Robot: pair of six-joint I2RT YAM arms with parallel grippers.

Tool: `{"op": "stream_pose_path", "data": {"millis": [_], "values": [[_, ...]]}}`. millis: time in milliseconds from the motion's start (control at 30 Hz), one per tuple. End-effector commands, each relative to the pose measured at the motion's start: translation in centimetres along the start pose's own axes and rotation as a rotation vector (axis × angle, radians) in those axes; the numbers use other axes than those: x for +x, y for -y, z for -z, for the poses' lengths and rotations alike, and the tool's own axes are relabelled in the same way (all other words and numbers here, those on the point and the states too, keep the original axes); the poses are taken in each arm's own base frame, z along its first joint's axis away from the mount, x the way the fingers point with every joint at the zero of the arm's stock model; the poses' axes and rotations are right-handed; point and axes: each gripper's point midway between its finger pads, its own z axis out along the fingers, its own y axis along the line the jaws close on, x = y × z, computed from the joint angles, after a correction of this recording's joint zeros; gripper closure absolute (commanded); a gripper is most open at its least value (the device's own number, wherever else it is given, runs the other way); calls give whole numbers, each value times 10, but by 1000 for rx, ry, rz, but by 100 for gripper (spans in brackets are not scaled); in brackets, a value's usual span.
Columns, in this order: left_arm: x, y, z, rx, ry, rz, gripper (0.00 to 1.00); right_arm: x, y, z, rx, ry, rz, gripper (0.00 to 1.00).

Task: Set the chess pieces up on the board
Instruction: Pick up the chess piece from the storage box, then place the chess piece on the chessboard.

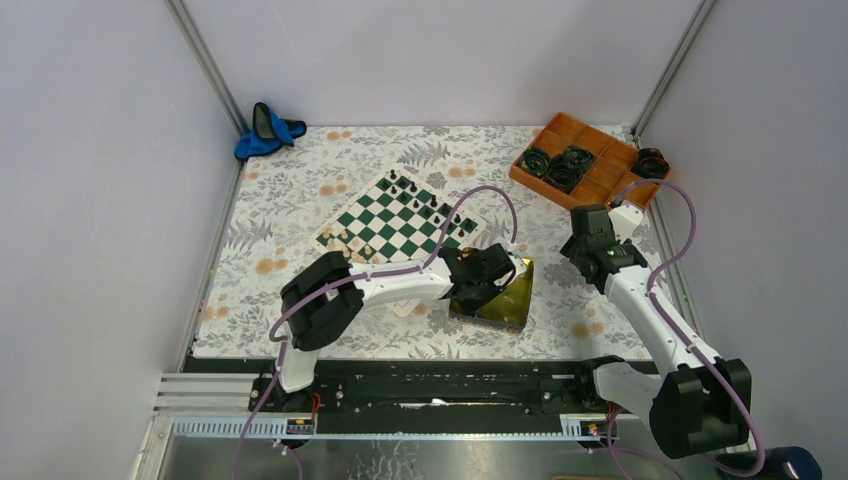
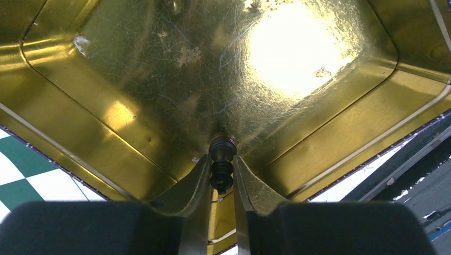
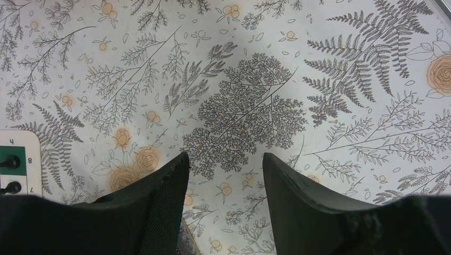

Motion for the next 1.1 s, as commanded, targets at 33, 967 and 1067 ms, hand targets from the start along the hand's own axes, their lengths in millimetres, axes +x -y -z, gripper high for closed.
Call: {"op": "stream_pose_path", "data": {"millis": [33, 967, 1067], "values": [[-27, 2, 6, -8, 77, -21, 77, -10, -4, -2, -2, 29, -27, 40], [-84, -112, 89, -317, 216, 217, 100, -12, -11, -3, -13, 19, -26, 40], [-85, -150, 93, -370, 222, 292, 100, -14, -12, -2, -16, 18, -31, 40]]}}
